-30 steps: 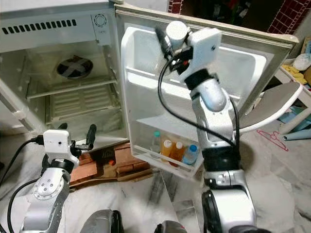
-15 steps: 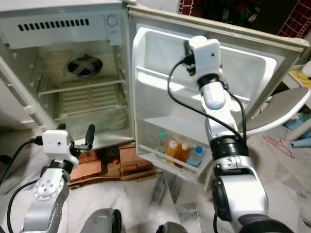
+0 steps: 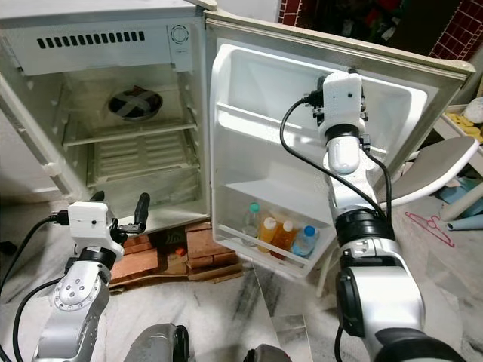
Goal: Restocking fridge
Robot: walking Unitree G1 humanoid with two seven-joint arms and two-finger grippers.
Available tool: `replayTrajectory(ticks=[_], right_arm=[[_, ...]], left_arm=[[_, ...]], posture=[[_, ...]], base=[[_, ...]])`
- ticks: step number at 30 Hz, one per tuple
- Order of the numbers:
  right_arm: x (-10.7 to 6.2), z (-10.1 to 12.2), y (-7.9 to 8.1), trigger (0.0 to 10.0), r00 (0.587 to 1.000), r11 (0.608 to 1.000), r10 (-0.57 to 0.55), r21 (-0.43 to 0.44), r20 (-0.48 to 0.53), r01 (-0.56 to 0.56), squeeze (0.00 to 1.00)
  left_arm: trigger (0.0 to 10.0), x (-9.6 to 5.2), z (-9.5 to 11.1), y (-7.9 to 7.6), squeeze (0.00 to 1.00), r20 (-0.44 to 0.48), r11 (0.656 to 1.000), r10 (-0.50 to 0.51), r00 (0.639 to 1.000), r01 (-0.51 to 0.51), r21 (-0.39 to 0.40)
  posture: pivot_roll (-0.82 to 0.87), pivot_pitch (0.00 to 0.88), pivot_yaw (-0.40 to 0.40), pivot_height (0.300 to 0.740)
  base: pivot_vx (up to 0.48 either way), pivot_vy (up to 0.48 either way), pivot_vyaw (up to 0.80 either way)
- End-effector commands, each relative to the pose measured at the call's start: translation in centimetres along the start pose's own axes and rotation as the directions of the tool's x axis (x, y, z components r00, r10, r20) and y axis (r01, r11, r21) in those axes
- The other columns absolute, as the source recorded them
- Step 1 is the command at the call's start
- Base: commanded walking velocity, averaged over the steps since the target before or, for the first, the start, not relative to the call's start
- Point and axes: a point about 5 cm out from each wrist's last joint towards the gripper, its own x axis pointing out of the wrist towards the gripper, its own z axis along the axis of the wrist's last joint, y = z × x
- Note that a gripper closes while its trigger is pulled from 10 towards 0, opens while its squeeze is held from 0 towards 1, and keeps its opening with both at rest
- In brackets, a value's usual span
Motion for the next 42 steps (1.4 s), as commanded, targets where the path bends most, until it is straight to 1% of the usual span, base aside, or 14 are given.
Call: replayTrajectory(ticks=[1, 3, 4, 5, 6, 14, 17, 20, 27, 31, 32, 35, 38, 42], right_arm=[[-0.2, -2.1, -3.2, 10.0, 0.983, 0.991, -0.132, 0.015, -0.127, 0.135, 0.0], [-0.2, -2.2, -3.3, 10.0, 0.982, 0.99, -0.138, 0.018, -0.131, 0.141, 0.0], [-0.2, -2.2, -3.3, 10.0, 0.982, 0.99, -0.138, 0.019, -0.126, 0.142, 0.73], [-0.2, -2.2, -3.4, 10.0, 0.982, 0.989, -0.142, 0.018, -0.124, 0.146, 0.84], [-0.2, -2.2, -3.5, 10.0, 0.982, 0.989, -0.145, 0.017, -0.124, 0.148, 1.0], [-0.1, -2.2, -4.4, 10.0, 0.977, 0.983, -0.184, 0.0, -0.111, 0.185, 1.0], [0.3, -1.3, -4.4, 10.0, 0.978, 0.981, -0.187, 0.037, -0.09, 0.191, 1.0], [0.6, 0.8, -4.1, 10.0, 0.988, 0.988, -0.156, 0.009, 0.009, 0.156, 1.0], [0.6, 1.8, -4.2, 10.0, 0.986, 0.988, -0.152, -0.022, 0.066, 0.154, 1.0], [0.7, 3.3, -4.5, 10.0, 0.978, 0.987, -0.159, -0.001, 0.138, 0.161, 1.0], [0.6, 4.0, -4.5, 10.0, 0.971, 0.988, -0.155, 0.008, 0.181, 0.156, 1.0], [0.2, 5.0, -4.2, 10.0, 0.96, 0.991, -0.126, -0.011, 0.251, 0.133, 1.0], [-0.3, 5.6, -3.8, 10.0, 0.953, 0.993, -0.101, -0.021, 0.287, 0.112, 1.0], [-1.3, 6.3, -2.8, 10.0, 0.941, 0.998, -0.062, -0.007, 0.333, 0.068, 1.0]], left_arm=[[10.0, 0.1, 0.1, -0.1, 0.0, 0.002, 1.0, -0.011, 1.0, 0.011, 0.011], [10.0, 0.1, 0.1, -0.1, 0.0, 0.0, 1.0, -0.012, 1.0, 0.012, 0.011], [10.0, 0.1, 0.1, -0.1, 0.0, -0.001, 1.0, -0.013, 1.0, 0.013, 0.012], [10.0, 0.1, 0.1, -0.1, 0.0, -0.002, 1.0, -0.014, 1.0, 0.014, 0.013], [10.0, 0.1, 0.1, -0.1, 0.0, -0.003, 1.0, -0.014, 1.0, 0.014, 0.014], [10.0, 0.1, 0.0, 0.0, 0.0, -0.009, 1.0, -0.021, 1.0, 0.021, 0.022], [10.0, 0.1, 0.0, 0.1, 0.0, -0.011, 0.999, -0.021, 1.0, 0.021, 0.028], [10.0, 0.0, 0.1, 0.5, 0.0, -0.013, 0.999, -0.009, 1.0, 0.009, 0.034], [10.0, 0.0, 0.1, 0.6, 0.0, -0.016, 0.999, -0.008, 1.0, 0.009, 0.039], [10.0, 0.2, 0.2, 0.7, 0.0, -0.013, 0.999, -0.007, 1.0, 0.008, 0.039], [10.0, 0.2, 0.2, 0.7, 0.0, -0.014, 0.999, -0.008, 1.0, 0.009, 0.041], [10.0, 0.2, 0.1, 0.8, 0.0, -0.017, 0.999, -0.006, 1.0, 0.007, 0.042], [10.0, 0.1, 0.1, 0.9, 0.0, -0.019, 0.999, -0.002, 1.0, 0.003, 0.044], [10.0, 0.1, 0.0, 0.8, 0.0, -0.03, 0.999, 0.005, 1.0, -0.004, 0.047]], posture=[[0.09, 0.053, -0.054, 0.74], [0.09, 0.053, -0.054, 0.74], [0.09, 0.055, -0.051, 0.74], [0.09, 0.055, -0.051, 0.74], [0.09, 0.055, -0.051, 0.74], [0.09, 0.057, -0.043, 0.74], [0.09, 0.06, -0.039, 0.74], [0.09, 0.062, -0.04, 0.74], [0.09, 0.065, -0.041, 0.74], [0.08, 0.065, -0.039, 0.74], [0.08, 0.065, -0.038, 0.74], [0.08, 0.064, -0.038, 0.74], [0.08, 0.064, -0.038, 0.74], [0.08, 0.066, -0.036, 0.74]], base=[[0.0, 0.0, 0.0], [0.0, 0.0, 0.0], [0.0, 0.0, 0.0], [0.0, 0.0, 0.0], [0.0, 0.0, 0.0], [0.0, 0.0, 0.0], [0.0, 0.0, 0.0], [0.0, 0.0, 0.0], [0.0, 0.0, 0.0], [0.0, 0.0, 0.0], [0.0, 0.0, 0.0], [0.0, 0.0, 0.0], [0.0, 0.0, 0.0], [0.0, 0.0, 0.0]])
